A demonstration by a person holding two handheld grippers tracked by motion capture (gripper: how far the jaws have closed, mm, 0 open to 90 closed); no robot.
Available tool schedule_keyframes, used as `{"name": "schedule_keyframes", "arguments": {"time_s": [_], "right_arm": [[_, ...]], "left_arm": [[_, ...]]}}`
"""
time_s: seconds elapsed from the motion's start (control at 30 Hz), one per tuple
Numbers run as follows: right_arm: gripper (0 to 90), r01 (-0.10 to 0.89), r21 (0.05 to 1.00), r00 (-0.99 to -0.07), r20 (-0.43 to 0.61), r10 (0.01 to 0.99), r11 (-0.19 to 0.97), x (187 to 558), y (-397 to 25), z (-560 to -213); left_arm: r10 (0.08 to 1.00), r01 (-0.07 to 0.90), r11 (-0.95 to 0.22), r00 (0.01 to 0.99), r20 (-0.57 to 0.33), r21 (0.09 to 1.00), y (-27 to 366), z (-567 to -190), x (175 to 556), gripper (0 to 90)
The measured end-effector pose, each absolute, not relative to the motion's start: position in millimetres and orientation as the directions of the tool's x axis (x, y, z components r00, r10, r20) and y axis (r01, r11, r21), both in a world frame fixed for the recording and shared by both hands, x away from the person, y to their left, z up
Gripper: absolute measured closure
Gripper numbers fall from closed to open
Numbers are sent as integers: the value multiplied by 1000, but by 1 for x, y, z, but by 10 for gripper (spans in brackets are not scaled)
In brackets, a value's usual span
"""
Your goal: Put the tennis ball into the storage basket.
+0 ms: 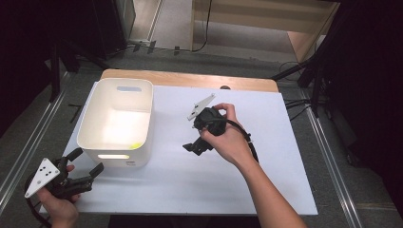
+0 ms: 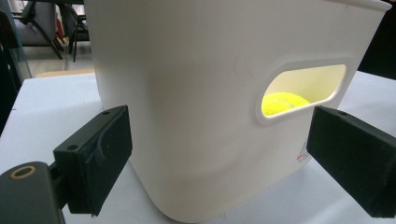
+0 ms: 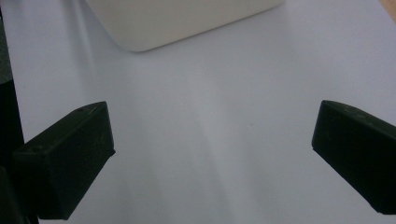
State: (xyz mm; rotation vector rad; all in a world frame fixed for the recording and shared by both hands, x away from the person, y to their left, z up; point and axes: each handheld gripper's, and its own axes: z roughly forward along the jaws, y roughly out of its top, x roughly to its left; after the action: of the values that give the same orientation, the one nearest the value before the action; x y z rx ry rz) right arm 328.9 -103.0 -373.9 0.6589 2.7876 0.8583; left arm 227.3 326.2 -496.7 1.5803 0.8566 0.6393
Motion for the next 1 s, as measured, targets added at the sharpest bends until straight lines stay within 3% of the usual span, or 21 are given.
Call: {"name": "schedule_keyframes", "arguments": {"time_s": [1.0], "right_arm": [[0,454,694,-789,21,615,559,291,-196,-414]], "left_arm": [[812,179,-70,582,-49,981,325,-497,227,74]]}}
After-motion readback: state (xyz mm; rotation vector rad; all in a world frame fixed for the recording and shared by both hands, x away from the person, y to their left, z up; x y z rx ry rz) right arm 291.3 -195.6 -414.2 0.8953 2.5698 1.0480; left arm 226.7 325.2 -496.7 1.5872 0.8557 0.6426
